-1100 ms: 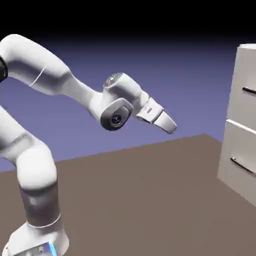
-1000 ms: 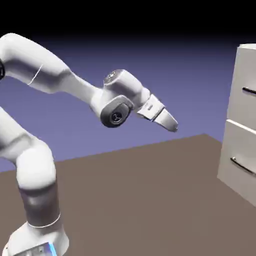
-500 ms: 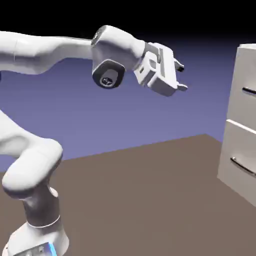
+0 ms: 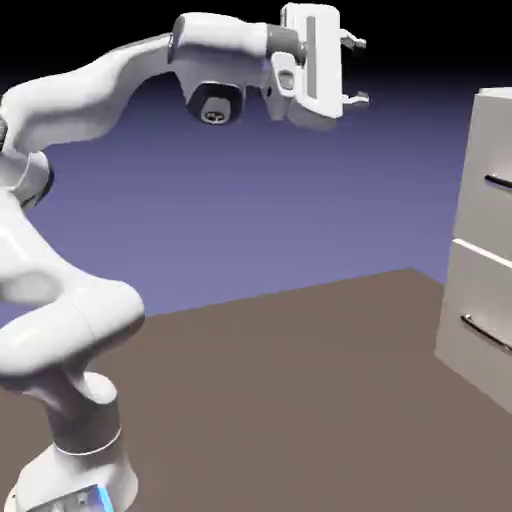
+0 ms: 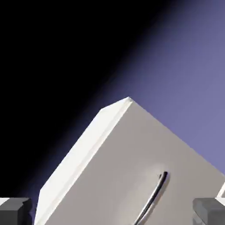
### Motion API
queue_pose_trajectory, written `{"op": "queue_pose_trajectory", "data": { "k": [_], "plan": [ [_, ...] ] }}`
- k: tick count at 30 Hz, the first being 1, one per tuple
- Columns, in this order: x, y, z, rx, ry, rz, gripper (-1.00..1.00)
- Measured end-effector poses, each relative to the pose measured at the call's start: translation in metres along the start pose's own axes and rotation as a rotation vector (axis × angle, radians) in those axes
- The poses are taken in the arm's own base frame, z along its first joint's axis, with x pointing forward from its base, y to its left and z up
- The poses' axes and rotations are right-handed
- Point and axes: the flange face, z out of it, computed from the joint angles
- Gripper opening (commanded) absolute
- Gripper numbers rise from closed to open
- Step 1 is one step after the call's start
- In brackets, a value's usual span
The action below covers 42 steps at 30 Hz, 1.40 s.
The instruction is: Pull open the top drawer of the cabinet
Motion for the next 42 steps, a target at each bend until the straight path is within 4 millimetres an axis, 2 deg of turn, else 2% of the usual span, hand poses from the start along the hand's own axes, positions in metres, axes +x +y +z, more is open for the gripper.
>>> {"op": "queue_pose_trajectory", "data": {
  "k": [4, 8, 12, 16, 20, 23, 30, 31, 37, 38, 40, 42],
  "plan": [
    [-0.024, 0.003, 0.021, 0.042, -0.032, 0.065, 0.00],
    [-0.044, 0.014, 0.053, 0.067, -0.070, 0.127, 0.00],
    [-0.057, 0.033, 0.094, 0.076, -0.111, 0.190, 0.00],
    [-0.060, 0.060, 0.142, 0.070, -0.151, 0.259, 0.00],
    [-0.052, 0.093, 0.195, 0.054, -0.188, 0.339, 0.00],
    [-0.037, 0.122, 0.235, 0.037, -0.212, 0.408, 0.00],
    [0.023, 0.199, 0.322, 0.002, -0.251, 0.599, 0.00],
    [0.023, 0.199, 0.322, 0.002, -0.251, 0.599, 0.00],
    [0.013, 0.195, 0.364, 0.002, -0.251, 0.598, 0.00],
    [0.012, 0.195, 0.370, 0.002, -0.251, 0.599, -1.00],
    [0.012, 0.195, 0.370, 0.002, -0.251, 0.599, -1.00],
    [0.015, 0.196, 0.357, 0.003, -0.252, 0.599, -1.00]
  ]
}}
